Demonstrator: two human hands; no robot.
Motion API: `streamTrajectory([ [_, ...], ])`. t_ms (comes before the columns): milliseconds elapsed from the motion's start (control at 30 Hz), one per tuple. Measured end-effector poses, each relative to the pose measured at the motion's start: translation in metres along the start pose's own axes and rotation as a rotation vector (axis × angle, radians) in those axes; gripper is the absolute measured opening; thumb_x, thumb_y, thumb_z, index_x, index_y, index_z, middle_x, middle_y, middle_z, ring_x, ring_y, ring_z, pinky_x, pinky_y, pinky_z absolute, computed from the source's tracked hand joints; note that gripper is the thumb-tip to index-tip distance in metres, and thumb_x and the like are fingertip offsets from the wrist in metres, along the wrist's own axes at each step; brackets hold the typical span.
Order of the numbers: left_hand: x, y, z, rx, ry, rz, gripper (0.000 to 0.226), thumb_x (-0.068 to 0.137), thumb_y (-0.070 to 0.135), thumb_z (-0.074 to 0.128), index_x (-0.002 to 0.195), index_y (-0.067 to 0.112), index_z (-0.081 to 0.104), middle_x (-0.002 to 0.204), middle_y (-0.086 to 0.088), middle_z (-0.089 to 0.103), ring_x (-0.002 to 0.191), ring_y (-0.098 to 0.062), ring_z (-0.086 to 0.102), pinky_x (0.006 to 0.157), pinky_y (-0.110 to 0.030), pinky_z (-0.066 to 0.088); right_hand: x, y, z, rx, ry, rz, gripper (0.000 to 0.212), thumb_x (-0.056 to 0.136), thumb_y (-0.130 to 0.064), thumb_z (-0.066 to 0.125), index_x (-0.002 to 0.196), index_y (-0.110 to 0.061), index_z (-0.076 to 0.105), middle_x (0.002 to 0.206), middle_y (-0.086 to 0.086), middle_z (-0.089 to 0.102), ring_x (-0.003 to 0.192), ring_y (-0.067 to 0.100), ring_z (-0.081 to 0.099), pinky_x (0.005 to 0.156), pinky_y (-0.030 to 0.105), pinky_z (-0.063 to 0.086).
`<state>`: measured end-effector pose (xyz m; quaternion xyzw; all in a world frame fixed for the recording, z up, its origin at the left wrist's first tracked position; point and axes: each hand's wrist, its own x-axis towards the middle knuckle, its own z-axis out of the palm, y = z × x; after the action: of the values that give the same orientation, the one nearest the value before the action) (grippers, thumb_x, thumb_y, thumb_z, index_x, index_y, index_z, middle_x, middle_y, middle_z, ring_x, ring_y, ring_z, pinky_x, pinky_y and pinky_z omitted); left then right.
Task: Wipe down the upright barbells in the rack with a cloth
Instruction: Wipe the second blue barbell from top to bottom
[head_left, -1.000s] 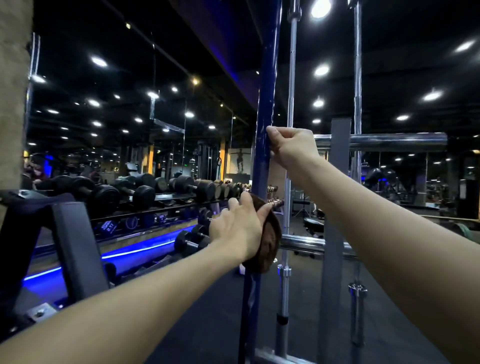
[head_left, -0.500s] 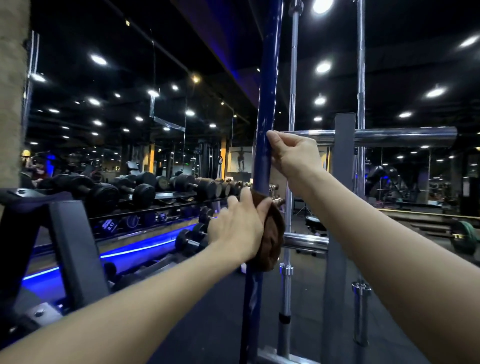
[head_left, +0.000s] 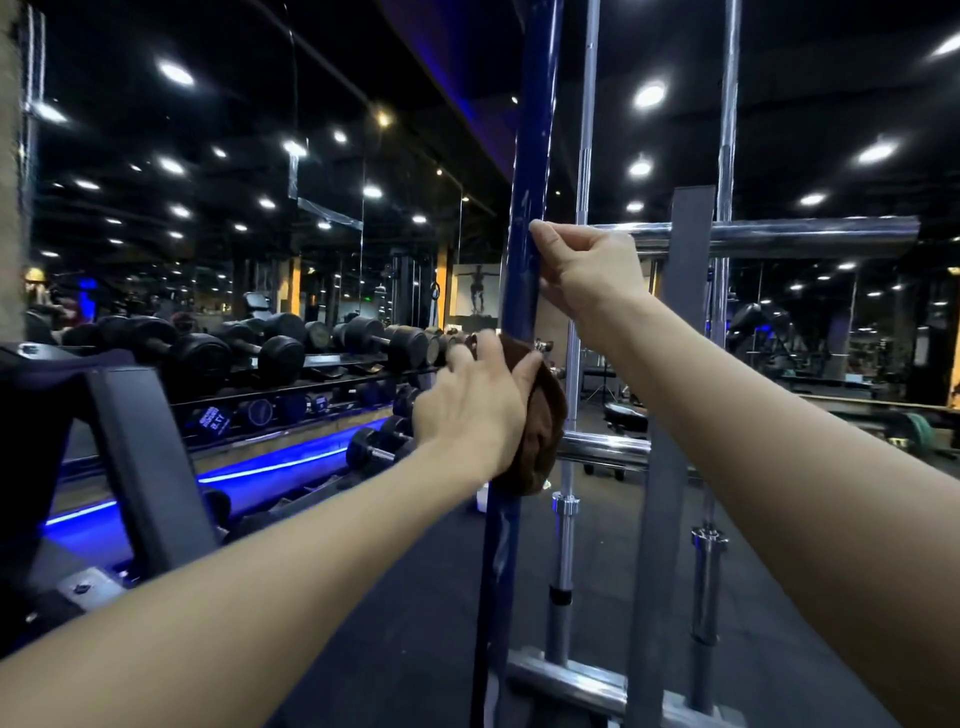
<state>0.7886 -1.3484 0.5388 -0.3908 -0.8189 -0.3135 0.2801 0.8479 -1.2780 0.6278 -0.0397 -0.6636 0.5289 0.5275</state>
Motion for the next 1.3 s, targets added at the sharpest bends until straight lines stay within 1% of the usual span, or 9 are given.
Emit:
streamTrajectory([
  [333,-0.026,-0.013,0.003,-0.035,-0.212,-0.034,0.06,0.095,0.059,0.024,0.129,0.01,0.032,0.129,-0.016,0.045,0.118,-0.038,0.049,0.082,-0.044,0.04,-0.033,-0.015,0.001,-0.114,-0.028,0.08,0.025,0.092,-0.001,0.056,0.116,0.004,0.06,0.087,0.006,0.064,0.07,0.011,0.06,0.055,0.017,0.054],
  [433,-0.039,-0.02,0.003,-0.057,-0.356,-0.107,0.064,0.094,0.061,0.023,0.137,0.014,0.028,0.138,-0.016,0.04,0.124,-0.036,0.046,0.092,-0.044,0.038,-0.051,-0.008,-0.012,-0.403,-0.05,0.141,0.021,0.089,-0.005,0.062,0.11,-0.002,0.065,0.091,0.006,0.065,0.07,0.011,0.059,0.064,0.02,0.053],
  [633,-0.036,-0.034,-0.019,-0.728,-0.361,-0.483,0.062,0.098,0.049,0.032,0.137,0.0,0.037,0.138,-0.022,0.046,0.123,-0.036,0.047,0.105,-0.041,0.037,-0.093,-0.002,-0.043,-0.665,-0.195,0.125,0.027,0.081,0.015,0.06,0.072,-0.01,0.059,0.071,0.004,0.059,0.068,0.017,0.055,0.068,0.029,0.05],
  [767,-0.034,-0.015,-0.062,-1.276,-0.58,-0.676,0.029,0.097,0.03,0.05,0.101,0.003,0.055,0.106,-0.024,0.062,0.094,-0.036,0.062,0.075,-0.044,0.056,-0.114,-0.01,-0.046,-0.429,-0.454,0.117,0.025,0.081,0.013,0.06,0.091,-0.009,0.062,0.082,0.003,0.065,0.075,0.009,0.062,0.07,0.018,0.05],
  [867,-0.032,-0.013,-0.079,-1.48,-0.734,-0.844,0.032,0.087,0.022,0.058,0.116,0.009,0.06,0.112,-0.023,0.062,0.099,-0.04,0.059,0.051,-0.052,0.054,-0.112,-0.018,-0.05,-0.315,-0.466,0.154,0.047,0.07,-0.013,0.072,0.115,-0.017,0.06,0.103,0.006,0.065,0.094,0.019,0.062,0.091,0.031,0.048],
  [1000,-0.037,0.002,-0.092,-1.57,-0.746,-0.713,0.029,0.097,0.012,0.036,0.122,0.006,0.051,0.113,-0.023,0.057,0.098,-0.038,0.058,0.053,-0.054,0.053,-0.114,-0.023,-0.048,-0.323,-0.302,0.185,0.089,0.066,-0.041,0.084,0.139,-0.02,0.037,0.129,0.006,0.055,0.117,0.024,0.057,0.102,0.04,0.045],
  [1133,-0.05,0.008,-0.095,-1.492,-0.797,-0.507,0.021,0.099,0.015,0.041,0.114,0.007,0.054,0.096,-0.012,0.062,0.09,-0.026,0.062,0.065,-0.044,0.054,-0.109,-0.028,-0.046,-0.252,0.17,0.077,0.023,0.085,-0.004,0.065,0.106,-0.007,0.056,0.097,0.011,0.063,0.089,0.025,0.061,0.069,0.029,0.054],
  [1200,-0.049,0.002,-0.093,-1.34,-0.723,-0.381,0.016,0.098,0.016,0.044,0.099,0.012,0.06,0.091,-0.003,0.064,0.085,-0.018,0.063,0.069,-0.037,0.054,-0.099,-0.031,-0.053,-0.259,0.374,0.088,0.026,0.083,-0.002,0.062,0.108,-0.002,0.056,0.097,0.013,0.062,0.082,0.023,0.059,0.061,0.024,0.051],
  [1300,-0.041,-0.015,-0.091,-1.205,-0.507,-0.343,0.013,0.096,0.011,0.049,0.086,0.016,0.057,0.089,-0.002,0.061,0.08,-0.014,0.059,0.064,-0.03,0.052,-0.084,-0.04,-0.052,-0.436,0.585,0.079,0.057,0.08,-0.017,0.07,0.125,-0.005,0.038,0.124,0.016,0.047,0.107,0.029,0.053,0.09,0.031,0.046],
])
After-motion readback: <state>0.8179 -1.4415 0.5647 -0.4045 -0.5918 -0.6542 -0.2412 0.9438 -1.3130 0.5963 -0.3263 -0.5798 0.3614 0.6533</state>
